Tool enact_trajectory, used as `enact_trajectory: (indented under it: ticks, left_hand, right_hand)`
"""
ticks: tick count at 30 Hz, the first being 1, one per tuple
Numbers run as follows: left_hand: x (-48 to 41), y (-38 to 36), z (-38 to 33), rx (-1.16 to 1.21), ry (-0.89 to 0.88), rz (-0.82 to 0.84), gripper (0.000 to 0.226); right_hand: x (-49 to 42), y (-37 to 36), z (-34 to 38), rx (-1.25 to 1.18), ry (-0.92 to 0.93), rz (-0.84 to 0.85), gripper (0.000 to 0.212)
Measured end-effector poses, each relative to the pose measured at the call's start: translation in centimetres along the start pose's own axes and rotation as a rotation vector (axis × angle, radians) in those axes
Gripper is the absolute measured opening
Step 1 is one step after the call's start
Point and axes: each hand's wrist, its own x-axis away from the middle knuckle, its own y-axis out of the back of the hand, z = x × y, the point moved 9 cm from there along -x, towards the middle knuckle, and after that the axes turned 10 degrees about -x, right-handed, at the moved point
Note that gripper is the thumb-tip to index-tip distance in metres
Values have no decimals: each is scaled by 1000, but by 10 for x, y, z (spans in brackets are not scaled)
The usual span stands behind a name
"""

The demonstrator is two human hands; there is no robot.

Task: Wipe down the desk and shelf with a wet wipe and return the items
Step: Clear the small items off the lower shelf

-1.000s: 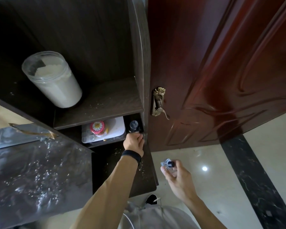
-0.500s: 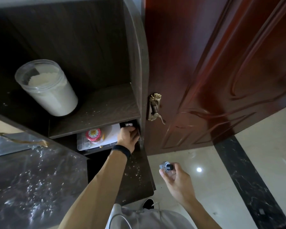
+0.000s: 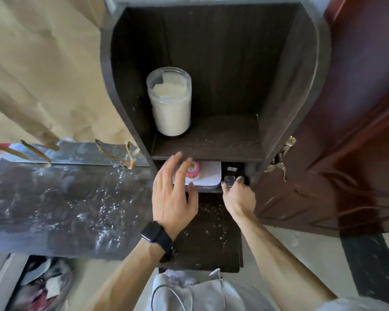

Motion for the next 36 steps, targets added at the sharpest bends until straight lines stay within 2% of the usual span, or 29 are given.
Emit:
enact_trajectory:
  ticks: [3,6,11,13,15,21,36]
  left_hand:
    - [-17,5,7,-213,-60,60,77]
    - [-22,-14,17,-354,-98,163,77]
    - [-20,-27,23,-371,-91,137,75]
    - [-21,-28,23,-358,-72,122,75]
    - [-22,-28,23,-353,-62,118,76]
    - [-22,-27,23,-373,-51,123,79]
    - [-22,-32,24,-378,-31,102,82]
  right_hand:
    - [-5,-4,-4,30,-51,36,50]
    - [5,-7,-12,18,-35,36,56]
    - [56,-18,-19,-33,295,-59,52]
    - [64,-23,-20,3,367,-60,64]
    - [62,-26,-19,47,367,-23,75]
    - [42,-36,-13,163,327,105,81]
    - [24,-35,-9,146,256,115,88]
